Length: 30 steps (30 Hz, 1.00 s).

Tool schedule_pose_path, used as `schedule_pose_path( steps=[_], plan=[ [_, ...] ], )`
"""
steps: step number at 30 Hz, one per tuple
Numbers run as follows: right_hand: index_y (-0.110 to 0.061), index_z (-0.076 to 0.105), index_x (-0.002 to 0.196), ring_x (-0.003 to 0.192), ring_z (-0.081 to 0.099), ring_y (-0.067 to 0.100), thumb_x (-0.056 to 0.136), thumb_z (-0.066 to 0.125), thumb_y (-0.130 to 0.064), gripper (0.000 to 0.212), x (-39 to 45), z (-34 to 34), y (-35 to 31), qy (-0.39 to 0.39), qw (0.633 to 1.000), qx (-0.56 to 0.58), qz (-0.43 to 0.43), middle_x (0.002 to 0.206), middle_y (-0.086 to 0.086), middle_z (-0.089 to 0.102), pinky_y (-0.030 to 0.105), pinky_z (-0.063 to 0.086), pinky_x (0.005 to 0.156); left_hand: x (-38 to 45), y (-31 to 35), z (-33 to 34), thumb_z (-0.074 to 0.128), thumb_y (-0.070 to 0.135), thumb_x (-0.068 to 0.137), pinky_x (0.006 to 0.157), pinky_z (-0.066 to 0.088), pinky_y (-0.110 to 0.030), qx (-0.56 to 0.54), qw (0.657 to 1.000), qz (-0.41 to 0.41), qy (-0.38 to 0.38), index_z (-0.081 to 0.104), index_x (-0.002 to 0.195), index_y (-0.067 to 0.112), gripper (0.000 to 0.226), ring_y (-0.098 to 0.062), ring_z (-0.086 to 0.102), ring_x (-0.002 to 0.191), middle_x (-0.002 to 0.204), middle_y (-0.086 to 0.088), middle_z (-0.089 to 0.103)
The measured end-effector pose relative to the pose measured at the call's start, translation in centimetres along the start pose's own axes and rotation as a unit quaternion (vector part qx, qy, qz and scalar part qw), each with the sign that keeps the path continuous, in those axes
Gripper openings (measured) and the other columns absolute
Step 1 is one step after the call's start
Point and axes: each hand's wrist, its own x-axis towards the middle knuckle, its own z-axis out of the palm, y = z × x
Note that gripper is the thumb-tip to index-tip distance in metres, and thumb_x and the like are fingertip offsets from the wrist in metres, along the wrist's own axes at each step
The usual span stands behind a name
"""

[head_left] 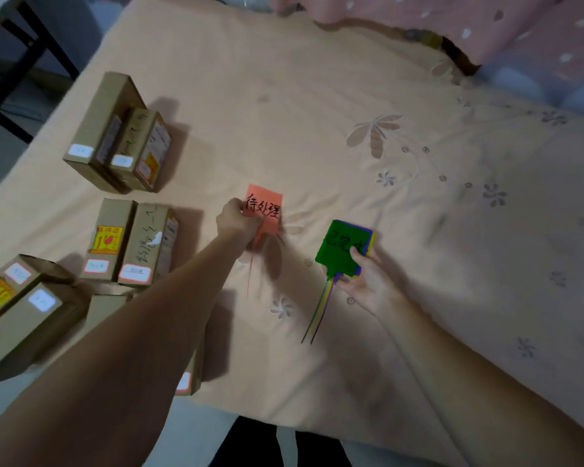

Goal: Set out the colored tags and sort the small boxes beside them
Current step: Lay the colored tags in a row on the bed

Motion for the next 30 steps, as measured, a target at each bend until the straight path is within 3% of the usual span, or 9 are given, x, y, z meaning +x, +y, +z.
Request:
schedule_pose_path(
  steps=[4, 7, 10, 13, 16, 21, 24, 28, 30],
  plan=[
    [-0.023, 0.057, 0.135, 0.100, 0.071, 0.040, 0.112, 0.049, -0.006, 0.030, -0.6, -1.6, -0.2, -0.001, 1.000, -0.005, -0.011, 0.126, 0.018, 0.071, 0.054, 0.066, 0.073, -0.8, -1.1, -0.3, 0.070, 0.054, 0.074, 0.093, 0.051, -0.045, 0.281, 0.955, 0.063, 0.073, 0.059, 0.121, 0.012, 0.064, -0.040, 0.060, 0.119, 0.126, -0.015, 0.062],
    [-0.024, 0.058, 0.131, 0.104, 0.069, 0.040, 0.110, 0.053, -0.003, 0.031, -1.0, -0.8, -0.8, 0.008, 1.000, -0.011, -0.022, 0.124, 0.013, 0.071, 0.055, 0.058, 0.085, -1.9, 0.4, -0.1, 0.076, 0.055, 0.080, 0.092, 0.052, -0.048, 0.282, 0.943, 0.135, 0.114, 0.055, 0.125, 0.007, 0.069, -0.040, 0.060, 0.116, 0.127, -0.018, 0.059],
    [-0.023, 0.065, 0.116, 0.099, 0.073, 0.035, 0.106, 0.058, 0.001, 0.027, -1.6, 1.0, -1.9, -0.003, 0.999, -0.009, -0.047, 0.125, 0.013, 0.072, 0.047, 0.065, 0.073, -4.2, 4.4, 0.6, 0.070, 0.056, 0.091, 0.080, 0.060, -0.042, 0.094, 0.973, 0.156, -0.145, 0.064, 0.108, 0.015, 0.045, -0.024, 0.073, 0.087, 0.111, -0.014, 0.073],
    [-0.021, 0.068, 0.110, 0.094, 0.075, 0.032, 0.103, 0.063, 0.003, 0.026, -2.5, 2.3, -3.4, -0.018, 0.997, 0.005, -0.070, 0.111, 0.012, 0.078, 0.039, 0.067, 0.061, -6.7, 7.4, 1.8, 0.078, 0.049, 0.090, 0.060, 0.051, -0.022, 0.146, 0.918, 0.198, -0.310, 0.069, 0.108, 0.015, 0.040, -0.016, 0.069, 0.068, 0.094, -0.007, 0.078],
    [-0.019, 0.068, 0.112, 0.092, 0.075, 0.033, 0.103, 0.065, 0.000, 0.021, -3.4, 1.3, -4.6, -0.015, 0.996, 0.005, -0.086, 0.114, 0.013, 0.078, 0.039, 0.067, 0.061, -7.6, 8.2, 4.1, 0.083, 0.027, 0.089, 0.046, 0.042, -0.010, 0.143, 0.914, 0.236, -0.299, 0.069, 0.100, 0.011, 0.024, -0.012, 0.064, 0.057, 0.085, -0.011, 0.075],
    [-0.016, 0.070, 0.114, 0.085, 0.081, 0.032, 0.107, 0.058, -0.002, 0.020, -4.1, -5.0, -5.5, 0.046, 0.987, 0.081, -0.130, 0.105, 0.012, 0.082, 0.044, 0.068, 0.063, -6.2, 7.0, 8.4, 0.083, 0.018, 0.089, 0.061, 0.055, -0.023, 0.024, 0.958, 0.151, -0.242, 0.071, 0.101, 0.008, 0.020, -0.022, 0.066, 0.067, 0.099, -0.018, 0.077],
    [-0.008, 0.066, 0.127, 0.087, 0.076, 0.037, 0.108, 0.059, -0.006, 0.020, -5.2, -9.6, -4.8, 0.102, 0.984, 0.039, -0.142, 0.114, 0.018, 0.076, 0.038, 0.066, 0.056, -4.7, 5.9, 10.0, 0.082, 0.026, 0.089, 0.090, 0.061, -0.038, 0.097, 0.972, 0.127, -0.171, 0.073, 0.116, 0.007, 0.034, -0.032, 0.072, 0.102, 0.115, -0.014, 0.077],
    [-0.008, 0.060, 0.137, 0.068, 0.082, 0.031, 0.110, 0.055, -0.007, 0.027, -6.7, -15.2, -3.0, 0.118, 0.981, -0.012, -0.152, 0.104, 0.014, 0.082, 0.033, 0.061, 0.048, -5.3, 4.5, 12.1, 0.079, 0.037, 0.089, 0.078, 0.055, -0.034, 0.224, 0.944, 0.179, -0.163, 0.071, 0.122, 0.015, 0.040, -0.033, 0.071, 0.109, 0.119, -0.011, 0.077],
    [-0.009, 0.060, 0.140, 0.075, 0.083, 0.030, 0.109, 0.057, -0.008, 0.031, -7.0, -16.8, -2.6, 0.138, 0.980, -0.006, -0.145, 0.121, 0.019, 0.077, 0.033, 0.063, 0.051, -6.1, 4.4, 12.4, 0.076, 0.047, 0.089, 0.073, 0.052, -0.035, 0.306, 0.919, 0.207, -0.137, 0.067, 0.124, 0.019, 0.046, -0.034, 0.071, 0.107, 0.117, -0.010, 0.074]
  ],
)
